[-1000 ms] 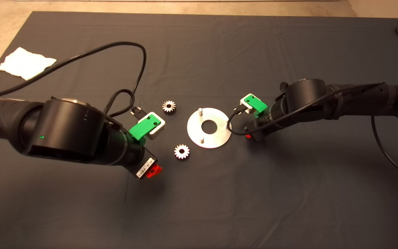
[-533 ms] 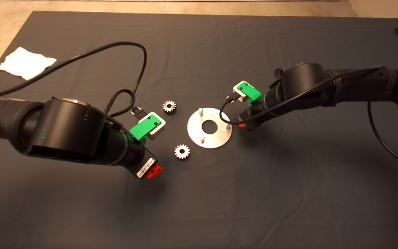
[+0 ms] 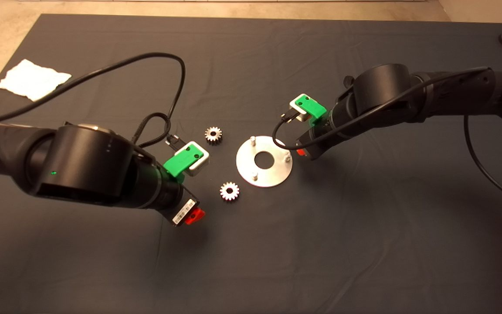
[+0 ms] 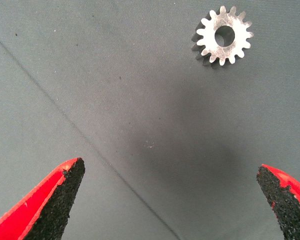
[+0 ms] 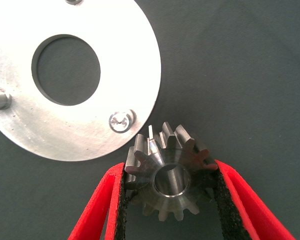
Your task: Install three planetary gears onto the carrier pins
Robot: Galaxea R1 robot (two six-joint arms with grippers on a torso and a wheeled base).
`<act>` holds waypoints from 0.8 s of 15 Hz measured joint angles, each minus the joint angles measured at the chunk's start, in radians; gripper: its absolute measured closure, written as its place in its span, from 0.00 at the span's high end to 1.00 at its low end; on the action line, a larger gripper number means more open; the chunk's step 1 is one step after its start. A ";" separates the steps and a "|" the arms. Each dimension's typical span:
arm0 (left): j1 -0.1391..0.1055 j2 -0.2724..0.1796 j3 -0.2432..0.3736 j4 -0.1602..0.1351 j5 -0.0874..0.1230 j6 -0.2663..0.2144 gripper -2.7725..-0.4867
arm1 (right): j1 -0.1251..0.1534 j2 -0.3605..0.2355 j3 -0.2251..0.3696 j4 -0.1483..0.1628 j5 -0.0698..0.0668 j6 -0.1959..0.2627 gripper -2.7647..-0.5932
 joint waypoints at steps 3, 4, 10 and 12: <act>0.000 0.000 0.000 0.000 0.000 0.000 0.88 | 0.000 0.013 0.000 0.015 0.015 0.000 0.20; 0.000 0.000 0.000 0.000 0.000 0.000 0.88 | 0.000 0.020 0.000 0.017 0.017 0.000 0.20; 0.000 0.000 0.000 0.000 0.000 0.000 0.88 | 0.000 0.036 0.000 0.020 0.045 0.000 0.19; 0.000 0.000 0.000 -0.001 0.000 0.000 0.88 | 0.000 0.044 0.000 0.020 0.049 0.000 0.20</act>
